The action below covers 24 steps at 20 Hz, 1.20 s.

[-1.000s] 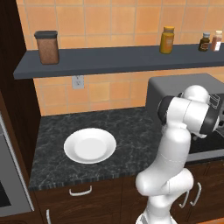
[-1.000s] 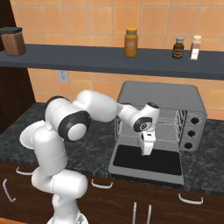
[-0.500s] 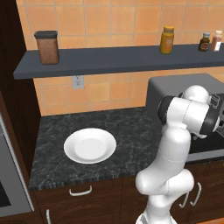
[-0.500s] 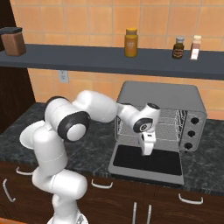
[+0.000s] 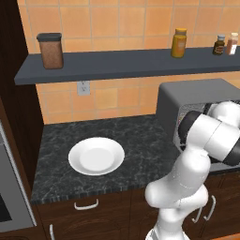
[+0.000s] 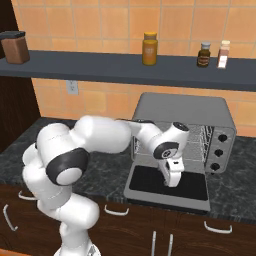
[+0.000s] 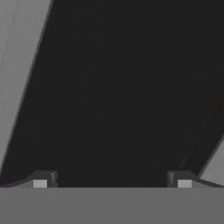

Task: Pick up the kebab skewer and baguette bread, and place them inside the toaster oven. Close the toaster oven door and start by setting the timer.

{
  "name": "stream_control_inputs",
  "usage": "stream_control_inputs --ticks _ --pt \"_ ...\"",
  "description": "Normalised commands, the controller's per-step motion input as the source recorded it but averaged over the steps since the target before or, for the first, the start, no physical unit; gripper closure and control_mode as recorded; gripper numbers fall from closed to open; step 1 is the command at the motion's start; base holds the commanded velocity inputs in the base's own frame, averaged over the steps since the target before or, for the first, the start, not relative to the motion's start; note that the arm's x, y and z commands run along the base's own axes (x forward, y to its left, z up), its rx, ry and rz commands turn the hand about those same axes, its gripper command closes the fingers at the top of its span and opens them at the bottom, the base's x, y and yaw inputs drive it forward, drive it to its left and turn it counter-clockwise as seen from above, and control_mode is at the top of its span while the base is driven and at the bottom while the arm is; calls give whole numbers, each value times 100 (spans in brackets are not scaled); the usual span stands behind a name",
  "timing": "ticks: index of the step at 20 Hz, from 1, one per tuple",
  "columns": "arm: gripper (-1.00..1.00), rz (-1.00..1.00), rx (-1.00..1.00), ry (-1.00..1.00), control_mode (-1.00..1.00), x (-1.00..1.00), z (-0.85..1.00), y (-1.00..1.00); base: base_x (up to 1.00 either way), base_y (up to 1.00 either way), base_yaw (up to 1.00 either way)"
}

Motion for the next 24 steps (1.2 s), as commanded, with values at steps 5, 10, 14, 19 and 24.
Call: stream_control_inputs --ticks 5,10,14,19,24 --pt "-100 37 0 -34 -100 -75 71 -1 0 0 0" --pt "-100 42 0 -38 -100 -14 66 -9 0 0 0" --pt "-100 47 0 -55 -100 3 22 -7 0 0 0" --pt "-100 33 -2 -54 -100 25 25 -8 0 0 0" --pt "-100 12 -1 -29 -100 41 51 -4 0 0 0"
